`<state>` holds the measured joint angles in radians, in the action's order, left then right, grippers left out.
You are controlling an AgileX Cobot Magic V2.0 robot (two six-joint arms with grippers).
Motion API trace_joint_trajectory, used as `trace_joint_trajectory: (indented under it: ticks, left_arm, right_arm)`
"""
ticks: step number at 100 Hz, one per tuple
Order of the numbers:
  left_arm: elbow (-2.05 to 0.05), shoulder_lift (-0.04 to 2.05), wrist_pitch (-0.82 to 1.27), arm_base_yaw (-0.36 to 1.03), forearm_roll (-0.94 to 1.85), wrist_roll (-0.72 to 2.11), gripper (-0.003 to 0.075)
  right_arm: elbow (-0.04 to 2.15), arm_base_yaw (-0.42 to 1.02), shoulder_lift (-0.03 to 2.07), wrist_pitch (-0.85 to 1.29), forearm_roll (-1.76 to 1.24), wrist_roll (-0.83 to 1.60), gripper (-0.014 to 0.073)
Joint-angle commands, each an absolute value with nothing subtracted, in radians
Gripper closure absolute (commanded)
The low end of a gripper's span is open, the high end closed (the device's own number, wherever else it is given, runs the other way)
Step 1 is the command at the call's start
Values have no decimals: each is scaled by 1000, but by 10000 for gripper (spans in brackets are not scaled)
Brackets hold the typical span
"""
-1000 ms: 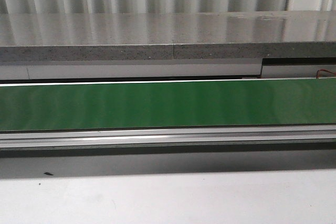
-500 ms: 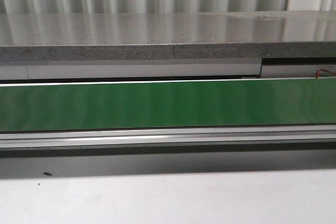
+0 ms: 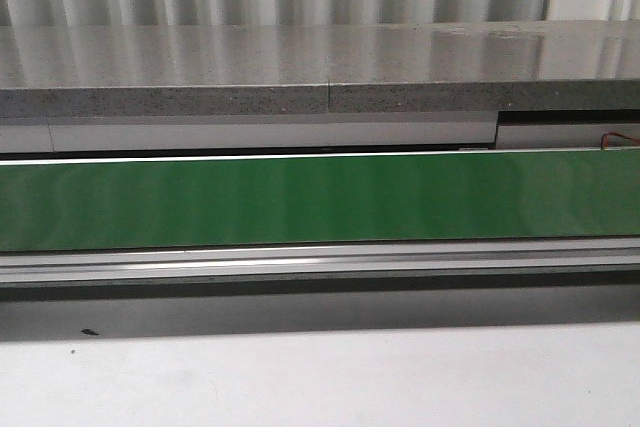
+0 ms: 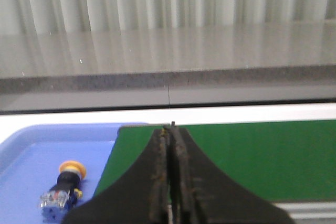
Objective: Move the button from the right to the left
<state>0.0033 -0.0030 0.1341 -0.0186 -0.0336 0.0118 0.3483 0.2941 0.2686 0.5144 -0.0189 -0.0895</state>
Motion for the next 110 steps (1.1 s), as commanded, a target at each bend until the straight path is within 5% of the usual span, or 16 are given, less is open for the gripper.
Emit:
trace_joint_trajectory:
  ticks: [1,110]
  left_arm:
    - [43,-37,108,-23,-34,5,741]
    - [43,-37,109,-20,-34,7,741]
  right_arm:
    - [371,295,278,437,-7,-82,662]
    - [371,280,278,360,40,-82,662]
